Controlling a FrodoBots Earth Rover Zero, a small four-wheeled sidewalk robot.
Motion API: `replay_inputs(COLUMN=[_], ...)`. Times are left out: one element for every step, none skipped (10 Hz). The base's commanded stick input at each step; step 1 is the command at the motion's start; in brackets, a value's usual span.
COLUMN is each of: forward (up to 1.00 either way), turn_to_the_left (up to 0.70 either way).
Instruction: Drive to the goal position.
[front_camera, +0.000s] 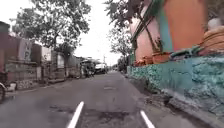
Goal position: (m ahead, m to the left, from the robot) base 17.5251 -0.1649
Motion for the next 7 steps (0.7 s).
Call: replay_inputs(forward=[1.0,1.0,1.0,1.0,1.0,1.0,1.0], turn_to_the_left=[0.0,0.0,0.0,0.0,0.0,0.0,-0.05])
